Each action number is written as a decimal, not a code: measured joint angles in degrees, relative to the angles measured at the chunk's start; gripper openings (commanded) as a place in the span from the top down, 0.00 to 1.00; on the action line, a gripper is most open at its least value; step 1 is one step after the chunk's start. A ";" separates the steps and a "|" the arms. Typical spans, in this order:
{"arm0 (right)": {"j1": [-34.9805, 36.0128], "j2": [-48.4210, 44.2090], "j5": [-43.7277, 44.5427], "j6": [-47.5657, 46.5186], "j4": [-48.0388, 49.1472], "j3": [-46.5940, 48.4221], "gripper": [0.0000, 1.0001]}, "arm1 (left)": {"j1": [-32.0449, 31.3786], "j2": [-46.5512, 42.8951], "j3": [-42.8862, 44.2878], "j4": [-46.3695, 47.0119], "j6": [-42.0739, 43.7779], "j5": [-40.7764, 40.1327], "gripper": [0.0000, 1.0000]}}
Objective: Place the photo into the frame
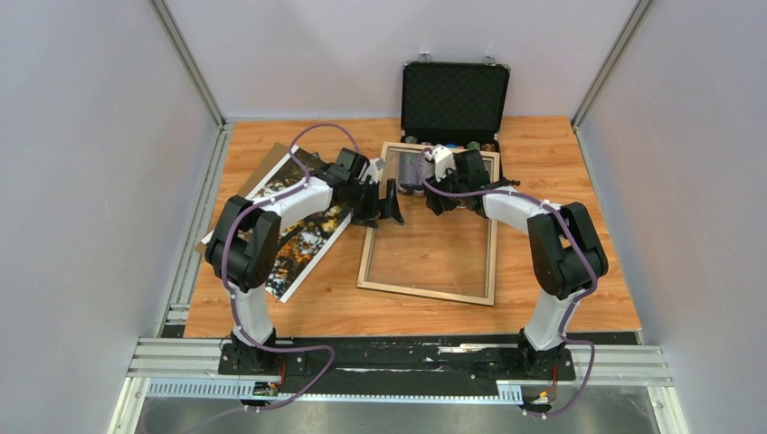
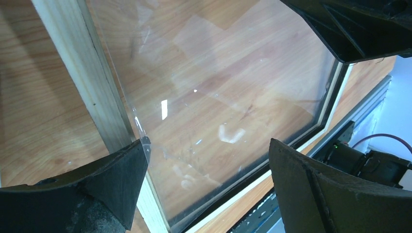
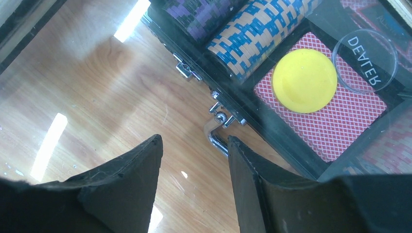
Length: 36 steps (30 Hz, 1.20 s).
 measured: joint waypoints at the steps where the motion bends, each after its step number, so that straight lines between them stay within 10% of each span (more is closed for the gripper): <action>1: 0.00 0.00 0.02 0.00 0.00 0.00 0.46 | 0.02 -0.20 0.09 -0.20 0.20 -0.48 0.00; 36: -0.31 -6.93 3.04 0.48 -3.48 0.04 0.27 | 1.44 -5.84 0.35 -2.99 6.51 -11.74 0.00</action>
